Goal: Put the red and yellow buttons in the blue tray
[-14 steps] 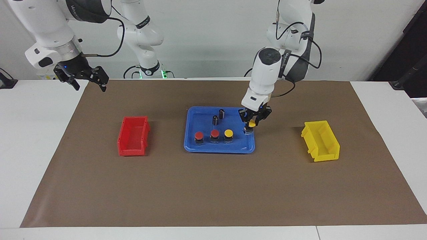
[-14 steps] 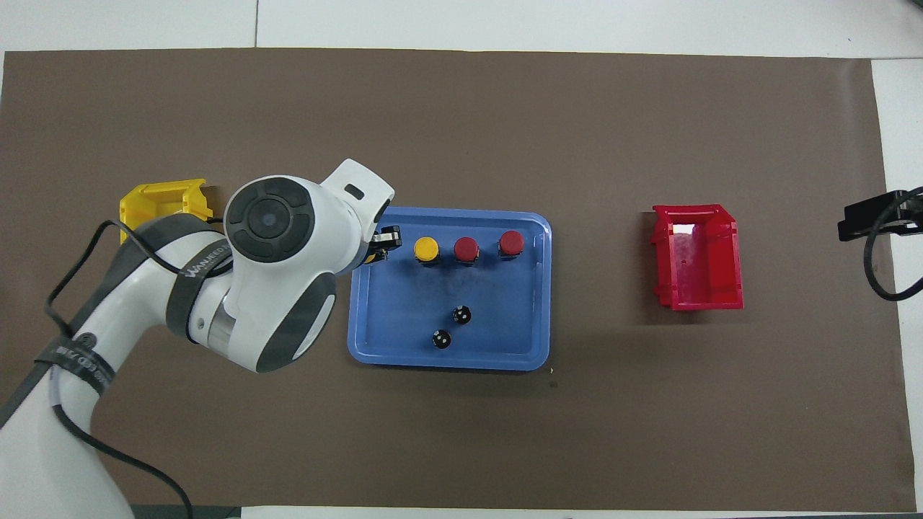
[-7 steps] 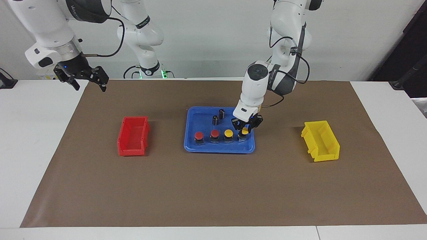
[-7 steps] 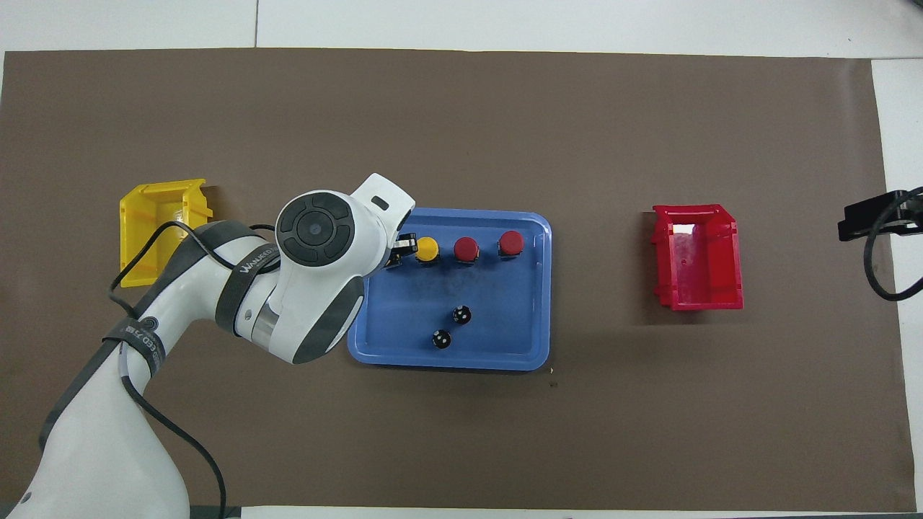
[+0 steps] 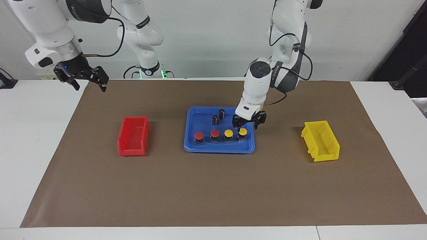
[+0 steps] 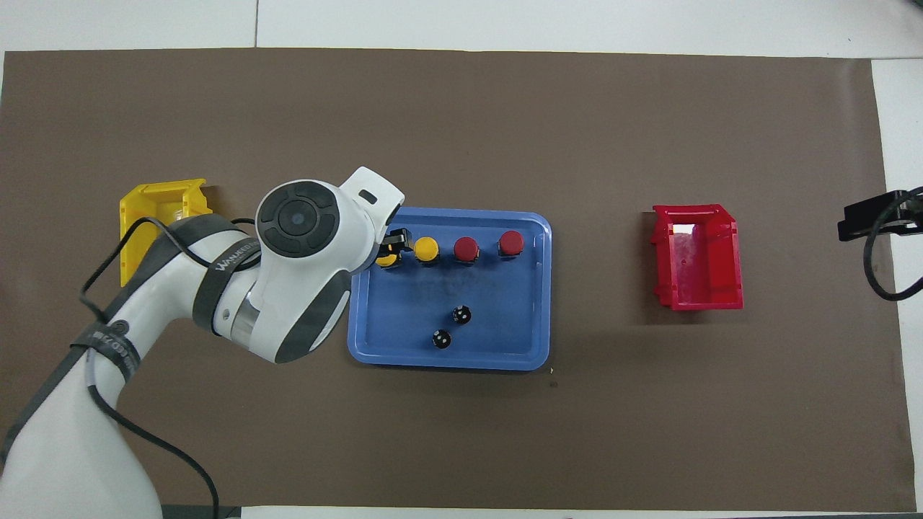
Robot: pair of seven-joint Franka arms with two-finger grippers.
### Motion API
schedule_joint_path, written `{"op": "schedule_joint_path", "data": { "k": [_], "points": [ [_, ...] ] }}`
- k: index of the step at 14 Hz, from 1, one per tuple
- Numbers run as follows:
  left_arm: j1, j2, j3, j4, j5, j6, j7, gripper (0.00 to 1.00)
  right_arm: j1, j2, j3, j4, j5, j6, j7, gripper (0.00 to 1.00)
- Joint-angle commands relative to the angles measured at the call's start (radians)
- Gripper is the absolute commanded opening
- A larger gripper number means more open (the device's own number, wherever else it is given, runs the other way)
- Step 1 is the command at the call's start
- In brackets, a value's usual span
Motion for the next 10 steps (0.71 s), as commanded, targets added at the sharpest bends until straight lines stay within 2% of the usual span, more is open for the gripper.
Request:
{"op": "schedule_joint_path", "data": {
  "k": [1,4,7,10],
  "points": [
    [0.097,-0.08,0.009,0.061,-0.001,-0.222,0.162,1.0,-0.015,-0.018,0.009,-0.019,0.009,-0.002,-0.023,1.0],
    [0.244,-0.165,0.009,0.066,-0.001,-0.272,0.399,1.0,-0.015,-0.018,0.009,-0.019,0.009,-0.005,-0.022,1.0],
    [0.354,-0.182,0.01,0.093,0.005,-0.312,0.558,1.0,-0.015,-0.018,0.01,-0.016,0.009,-0.005,-0.022,1.0],
    [0.451,-0.188,0.01,0.164,0.0,-0.418,0.681,1.0,-0.017,-0.018,0.009,-0.016,0.009,-0.004,-0.022,1.0]
  ]
}}
